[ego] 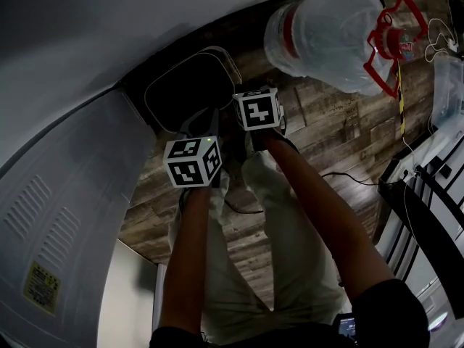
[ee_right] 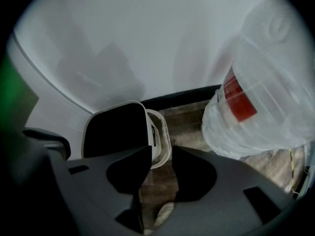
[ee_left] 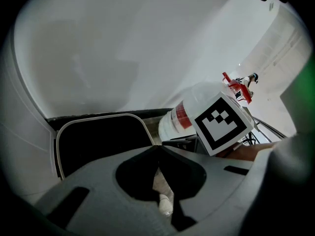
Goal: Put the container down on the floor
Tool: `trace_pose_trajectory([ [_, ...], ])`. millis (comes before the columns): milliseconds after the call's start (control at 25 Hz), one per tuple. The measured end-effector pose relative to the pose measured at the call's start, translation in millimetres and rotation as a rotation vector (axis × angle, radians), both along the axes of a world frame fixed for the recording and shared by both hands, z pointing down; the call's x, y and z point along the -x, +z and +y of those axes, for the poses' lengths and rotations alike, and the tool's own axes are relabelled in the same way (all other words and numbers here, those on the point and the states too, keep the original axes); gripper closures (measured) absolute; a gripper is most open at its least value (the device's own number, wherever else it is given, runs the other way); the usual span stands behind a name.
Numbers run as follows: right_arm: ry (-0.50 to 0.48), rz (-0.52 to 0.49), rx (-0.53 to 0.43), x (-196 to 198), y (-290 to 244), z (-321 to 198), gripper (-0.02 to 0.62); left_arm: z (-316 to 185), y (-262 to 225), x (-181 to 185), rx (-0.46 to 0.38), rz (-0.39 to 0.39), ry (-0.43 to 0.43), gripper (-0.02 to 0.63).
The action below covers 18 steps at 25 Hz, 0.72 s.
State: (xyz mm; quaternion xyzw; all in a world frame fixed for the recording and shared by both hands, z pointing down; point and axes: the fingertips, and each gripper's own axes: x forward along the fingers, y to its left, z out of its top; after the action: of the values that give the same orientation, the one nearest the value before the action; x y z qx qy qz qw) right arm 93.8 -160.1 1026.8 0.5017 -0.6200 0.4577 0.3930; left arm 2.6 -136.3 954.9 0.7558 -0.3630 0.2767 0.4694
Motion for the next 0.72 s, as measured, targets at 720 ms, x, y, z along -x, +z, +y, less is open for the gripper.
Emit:
trace_pose_trajectory([
  [720, 0.041, -0.001, 0.003, -6.6, -6.2, 5.8, 0.483, 4.3, -6.1, 4.6, 0.011, -0.016, 0.016, 0.589],
])
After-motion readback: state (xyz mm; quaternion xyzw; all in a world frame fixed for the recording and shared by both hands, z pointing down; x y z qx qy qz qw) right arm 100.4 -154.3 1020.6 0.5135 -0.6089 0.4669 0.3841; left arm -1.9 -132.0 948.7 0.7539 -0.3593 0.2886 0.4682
